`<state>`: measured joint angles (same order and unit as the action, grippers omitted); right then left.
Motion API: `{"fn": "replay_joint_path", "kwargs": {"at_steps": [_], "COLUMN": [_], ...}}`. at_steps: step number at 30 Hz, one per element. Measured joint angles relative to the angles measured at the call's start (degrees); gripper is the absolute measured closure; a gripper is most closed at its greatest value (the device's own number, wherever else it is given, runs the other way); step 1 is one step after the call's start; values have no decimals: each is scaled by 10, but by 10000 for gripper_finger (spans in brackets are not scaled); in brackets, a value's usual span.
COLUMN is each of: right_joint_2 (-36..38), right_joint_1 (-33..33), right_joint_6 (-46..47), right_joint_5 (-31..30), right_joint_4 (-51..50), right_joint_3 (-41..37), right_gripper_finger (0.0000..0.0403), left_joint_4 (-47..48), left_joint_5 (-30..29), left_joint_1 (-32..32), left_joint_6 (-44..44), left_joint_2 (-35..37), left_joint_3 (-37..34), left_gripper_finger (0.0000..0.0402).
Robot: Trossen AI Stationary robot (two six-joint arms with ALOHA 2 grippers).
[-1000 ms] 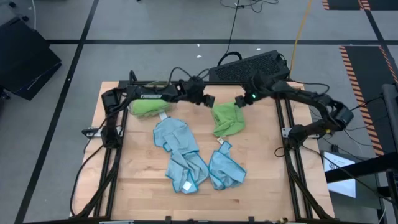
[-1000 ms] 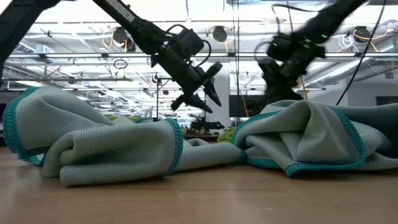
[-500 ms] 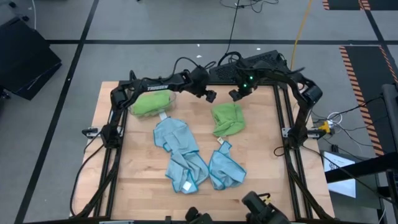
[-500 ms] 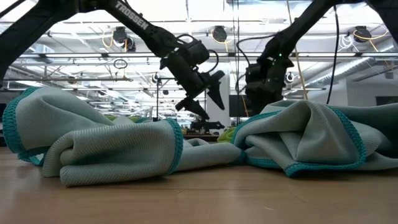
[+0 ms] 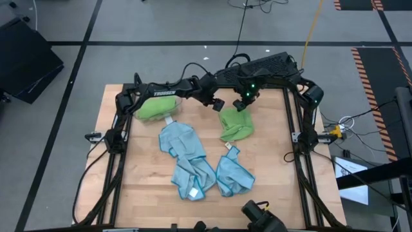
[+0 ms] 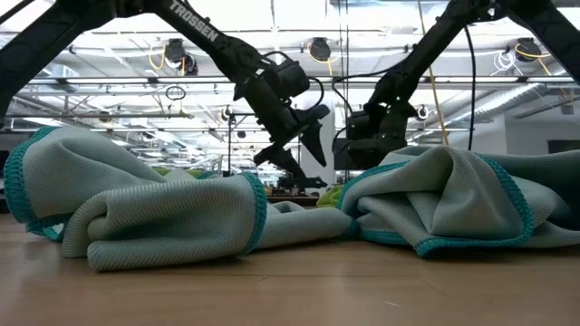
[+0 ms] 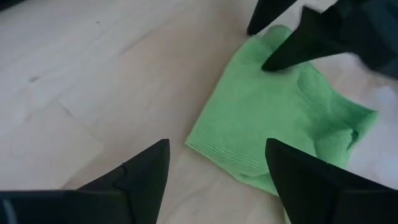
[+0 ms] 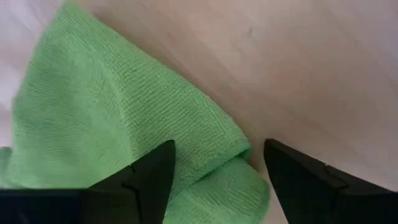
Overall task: Fold microfiber towels
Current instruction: Fold the green microfiber cloth
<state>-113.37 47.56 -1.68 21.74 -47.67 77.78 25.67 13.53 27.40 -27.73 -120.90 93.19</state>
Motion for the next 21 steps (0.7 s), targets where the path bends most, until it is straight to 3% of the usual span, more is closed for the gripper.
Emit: {"fn": "replay_joint_path", "kwargs": {"at_steps": [7, 15, 17, 21], "right_joint_2": [3, 16, 32, 77], "right_joint_1": [-16, -20, -21, -19], "right_joint_6": [-5, 21, 13, 24], "right_joint_5": [-34, -7, 22, 26], "right_joint_4": [-5, 38, 37, 46], "right_joint_3": [-23, -74, -78, -77], "right_gripper_finger": [226, 384, 393, 396], "left_joint_4": [40, 63, 70, 81], "left_joint_5": [-7, 8, 16, 33], "left_joint_1": [-2, 12, 17, 30], "left_joint_6": [18, 65, 75, 78], "left_joint_2": [0, 1, 1, 1], "left_joint_3": [40, 49, 49, 49], "left_gripper_finger": [137, 137, 137, 137]}}
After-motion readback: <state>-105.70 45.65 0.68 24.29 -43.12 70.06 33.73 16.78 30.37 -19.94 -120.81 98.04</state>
